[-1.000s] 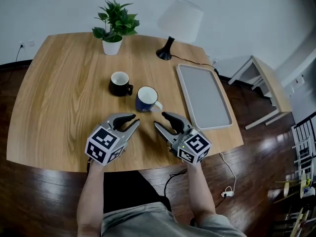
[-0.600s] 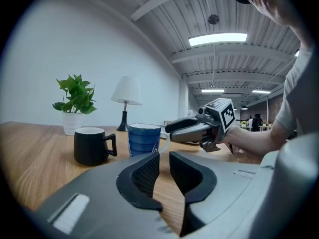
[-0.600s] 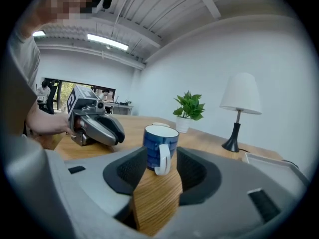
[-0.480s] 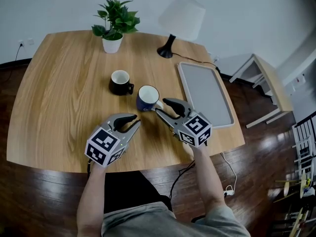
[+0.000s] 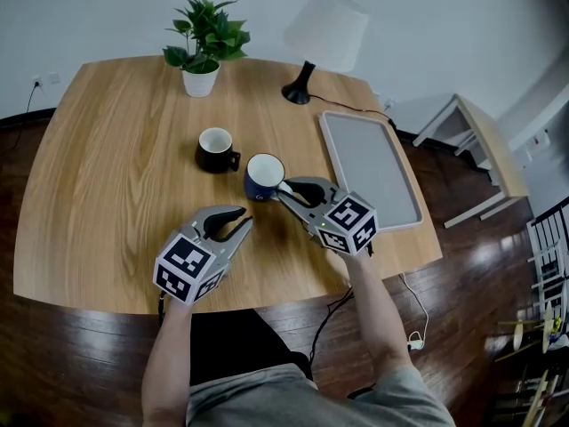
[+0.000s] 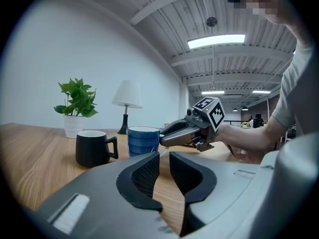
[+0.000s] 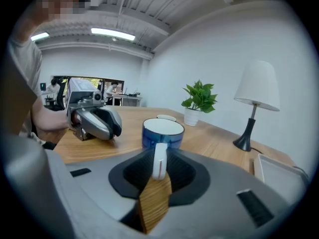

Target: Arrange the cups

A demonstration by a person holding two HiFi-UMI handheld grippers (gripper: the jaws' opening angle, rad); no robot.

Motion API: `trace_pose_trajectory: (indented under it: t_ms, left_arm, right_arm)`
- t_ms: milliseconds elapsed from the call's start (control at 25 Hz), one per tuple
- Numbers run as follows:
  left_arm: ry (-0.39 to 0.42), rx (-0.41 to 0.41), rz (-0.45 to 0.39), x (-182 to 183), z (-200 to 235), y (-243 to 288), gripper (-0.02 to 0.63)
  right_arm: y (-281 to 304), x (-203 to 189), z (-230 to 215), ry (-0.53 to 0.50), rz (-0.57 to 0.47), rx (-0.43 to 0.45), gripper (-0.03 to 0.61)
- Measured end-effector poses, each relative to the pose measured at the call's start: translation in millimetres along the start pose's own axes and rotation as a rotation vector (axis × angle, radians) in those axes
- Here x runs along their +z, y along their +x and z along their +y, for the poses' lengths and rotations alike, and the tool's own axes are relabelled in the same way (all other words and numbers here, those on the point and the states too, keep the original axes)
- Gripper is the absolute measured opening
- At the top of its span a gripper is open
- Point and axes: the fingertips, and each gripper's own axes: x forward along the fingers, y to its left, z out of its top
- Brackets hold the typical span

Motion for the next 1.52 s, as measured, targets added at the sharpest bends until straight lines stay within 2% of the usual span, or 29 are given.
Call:
trace_pose_trajectory:
  t_ms: [200, 400, 480, 600, 760, 920, 1200, 1400, 1480, 1520]
  left_arm:
    - [0.0, -0.002, -0.003, 0, 0, 0, 0.073]
    - [0.0, 0.002, -0.003, 1, 1, -2, 0.073]
    - [0.0, 0.001, -0.004, 1, 0, -1, 0.073]
    - [0.002, 0.001, -0.006, 1, 0, 1, 0.072]
    - [0.001, -0.002, -0.003, -1, 0, 1, 0.072]
    - [0.001, 0.0, -0.002, -1, 0, 0, 0.073]
    - [0.0, -0.001, -0.003, -1, -2, 3, 0.072]
    - [0.001, -0.002, -0.001, -1, -1, 2, 0.072]
    - [0.001, 0.0, -0.002, 0, -1, 2, 0.072]
    - [0.001, 0.0, -0.002, 0, -1, 2, 0.073]
  right_arm:
    - [-6, 1, -3, 0.128, -0.057, -0.007, 0.087]
    - [-29, 7, -28, 0.194, -0.119, -0.07, 0.086]
    - [-49, 12, -55, 0.214, -0.15, -0.131, 0.086]
    - [-86, 9, -121, 0.241, -0.164, -0.275, 0.086]
    - [-122, -29, -216, 0.324, -0.103, -0.458, 0.086]
    - [-122, -58, -268, 0.372, -0.046, -0.507, 0.086]
    - [-104, -77, -301, 0.339, 0.007, -0.527, 0.086]
    - [-104, -90, -300, 0.32, 0.054, -0.528, 0.082]
    - [-110, -96, -301, 0.322, 0.103, -0.571, 0.12]
    - [-114, -98, -300, 0.334, 0.121, -0.592, 0.197]
